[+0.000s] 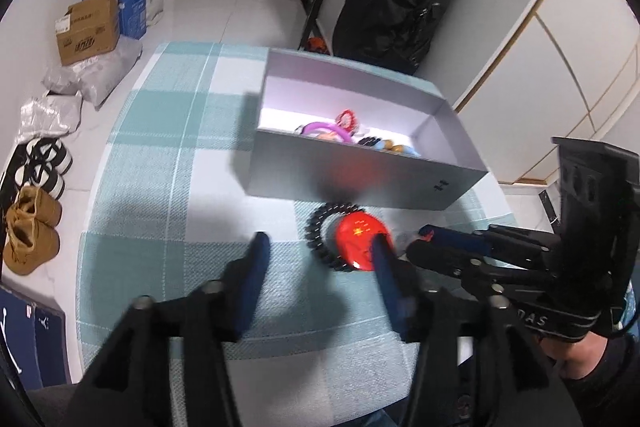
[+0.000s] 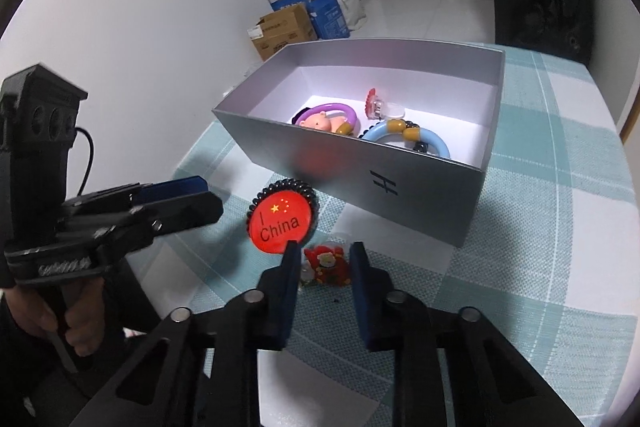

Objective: Organize jewelry
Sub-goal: 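Lift the bead charm with the left tool while the right tool grasps the red figure charm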

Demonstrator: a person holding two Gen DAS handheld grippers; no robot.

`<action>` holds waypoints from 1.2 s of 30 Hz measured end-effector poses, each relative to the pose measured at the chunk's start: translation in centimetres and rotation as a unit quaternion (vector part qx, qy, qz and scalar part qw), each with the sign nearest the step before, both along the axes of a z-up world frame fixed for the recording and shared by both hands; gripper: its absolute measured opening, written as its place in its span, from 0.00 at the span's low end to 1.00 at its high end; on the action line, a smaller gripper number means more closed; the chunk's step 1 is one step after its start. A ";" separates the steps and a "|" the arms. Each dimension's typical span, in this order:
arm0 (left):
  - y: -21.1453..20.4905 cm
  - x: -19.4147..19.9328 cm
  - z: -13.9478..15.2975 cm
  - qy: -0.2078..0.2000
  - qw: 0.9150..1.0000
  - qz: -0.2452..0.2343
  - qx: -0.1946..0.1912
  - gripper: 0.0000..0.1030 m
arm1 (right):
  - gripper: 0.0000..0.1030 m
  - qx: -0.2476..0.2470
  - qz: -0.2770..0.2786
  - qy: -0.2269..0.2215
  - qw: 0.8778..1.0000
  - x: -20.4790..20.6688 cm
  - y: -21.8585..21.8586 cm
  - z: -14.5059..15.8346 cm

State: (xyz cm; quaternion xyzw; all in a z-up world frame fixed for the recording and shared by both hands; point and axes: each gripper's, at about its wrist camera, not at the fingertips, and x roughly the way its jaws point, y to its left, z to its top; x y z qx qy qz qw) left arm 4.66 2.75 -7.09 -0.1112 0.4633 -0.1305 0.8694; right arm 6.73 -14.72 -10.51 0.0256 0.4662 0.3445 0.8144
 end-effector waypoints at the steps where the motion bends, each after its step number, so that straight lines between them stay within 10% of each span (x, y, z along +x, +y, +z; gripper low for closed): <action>1: -0.1 0.0 0.0 -0.003 1.000 -0.003 0.001 0.48 | 0.18 0.000 -0.004 0.001 1.000 0.1 -0.2 0.0; 23: -5.8 -2.2 -0.5 0.007 0.992 -0.126 0.027 0.48 | 0.17 0.050 -0.063 -0.003 0.997 -0.1 -4.6 2.4; 36: -6.8 -1.5 -1.4 0.025 0.994 -0.093 0.053 0.48 | 0.17 0.066 -0.092 -0.015 0.993 -0.4 -6.8 3.6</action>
